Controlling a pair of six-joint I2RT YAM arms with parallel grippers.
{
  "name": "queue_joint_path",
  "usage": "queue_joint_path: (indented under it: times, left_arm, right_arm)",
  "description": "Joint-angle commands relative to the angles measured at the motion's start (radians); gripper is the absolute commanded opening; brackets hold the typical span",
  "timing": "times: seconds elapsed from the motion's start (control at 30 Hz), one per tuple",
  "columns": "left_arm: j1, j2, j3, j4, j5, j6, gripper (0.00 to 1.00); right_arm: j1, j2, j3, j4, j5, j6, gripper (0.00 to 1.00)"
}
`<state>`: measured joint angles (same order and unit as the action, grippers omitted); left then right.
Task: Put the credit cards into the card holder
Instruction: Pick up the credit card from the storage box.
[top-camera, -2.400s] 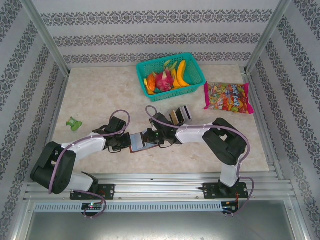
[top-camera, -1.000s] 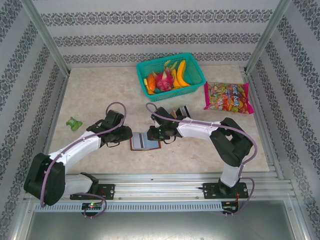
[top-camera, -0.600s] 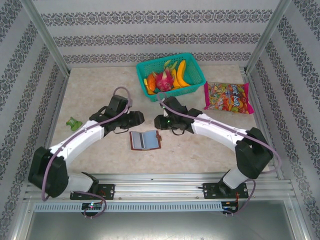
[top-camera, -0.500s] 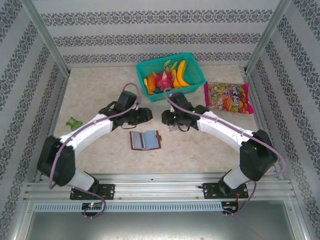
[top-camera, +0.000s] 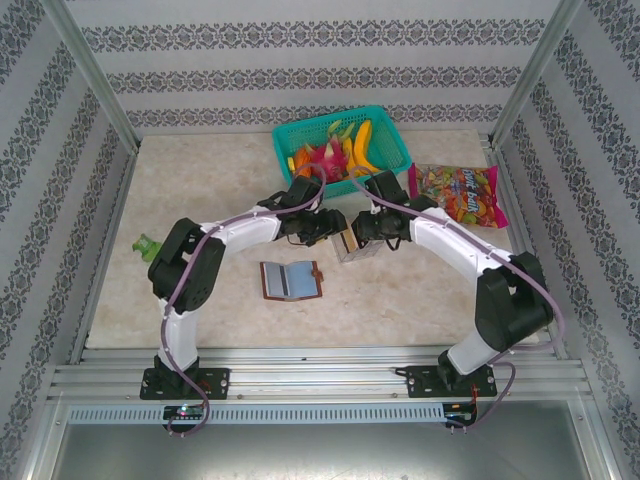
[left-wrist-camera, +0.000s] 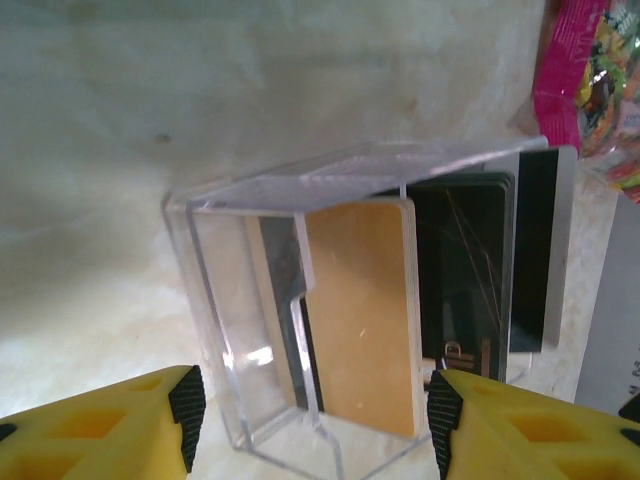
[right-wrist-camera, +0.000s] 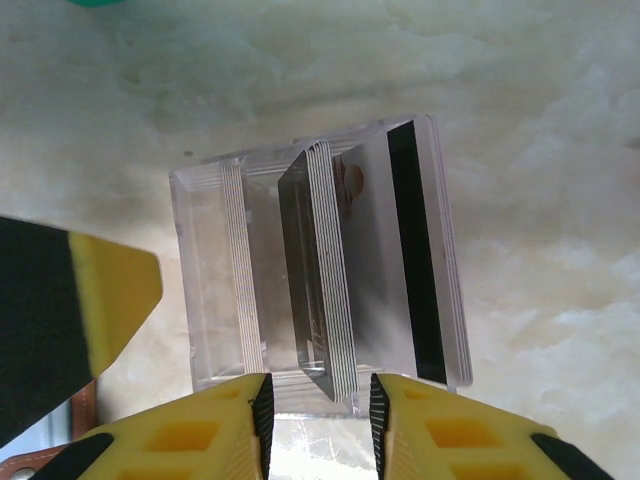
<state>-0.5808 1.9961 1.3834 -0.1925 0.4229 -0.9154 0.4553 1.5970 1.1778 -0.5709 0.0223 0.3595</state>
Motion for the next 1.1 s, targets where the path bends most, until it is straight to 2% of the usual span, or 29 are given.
queue_joint_path:
  times: [0.0, 0.17, 0.47, 1.07]
  left_arm:
    - [-0.007, 0.028, 0.029, 0.026, 0.006, -0.043, 0.63]
    - [-0.008, 0.043, 0.018, 0.018, -0.024, -0.051, 0.59]
    - [-0.007, 0.076, 0.016, 0.036, -0.011, -0.060, 0.56]
    - [-0.007, 0.093, -0.027, 0.066, -0.021, -0.079, 0.51]
  right_arm:
    - [0.000, 0.047, 0.054, -0.040, 0.027, -0.066, 0.33]
    - [0.014, 0.103, 0.089, -0.045, 0.060, -0.096, 0.34]
    - [0.050, 0.196, 0.162, -0.078, 0.150, -0.136, 0.35]
    - [0.113, 0.294, 0.191, -0.080, 0.356, -0.185, 0.35]
